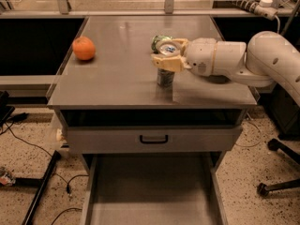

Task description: Pick redbull can from middle drawer and place on counter

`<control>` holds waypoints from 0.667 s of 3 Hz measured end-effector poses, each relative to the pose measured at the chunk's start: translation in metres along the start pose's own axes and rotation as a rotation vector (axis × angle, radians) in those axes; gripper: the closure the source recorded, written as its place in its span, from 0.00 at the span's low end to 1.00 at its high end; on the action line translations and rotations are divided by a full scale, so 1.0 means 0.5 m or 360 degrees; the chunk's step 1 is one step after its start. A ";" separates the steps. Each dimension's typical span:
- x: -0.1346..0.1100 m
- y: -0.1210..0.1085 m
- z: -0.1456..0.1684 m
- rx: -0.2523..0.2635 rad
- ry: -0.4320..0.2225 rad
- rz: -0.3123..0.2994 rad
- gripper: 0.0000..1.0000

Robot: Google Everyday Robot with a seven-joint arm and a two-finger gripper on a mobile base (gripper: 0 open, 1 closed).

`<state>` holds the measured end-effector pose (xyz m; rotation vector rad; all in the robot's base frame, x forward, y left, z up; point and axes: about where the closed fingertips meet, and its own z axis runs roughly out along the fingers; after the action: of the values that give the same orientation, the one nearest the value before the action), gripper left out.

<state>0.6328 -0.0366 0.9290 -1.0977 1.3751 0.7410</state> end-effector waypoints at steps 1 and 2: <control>0.000 0.000 0.000 0.0000 0.0000 0.0000 0.81; 0.000 0.000 0.000 0.0000 0.0000 0.0000 0.57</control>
Offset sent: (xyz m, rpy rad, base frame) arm 0.0000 0.0000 0.0000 0.0000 0.0000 0.0000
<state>0.6327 -0.0365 0.9290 -1.0978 1.3751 0.7411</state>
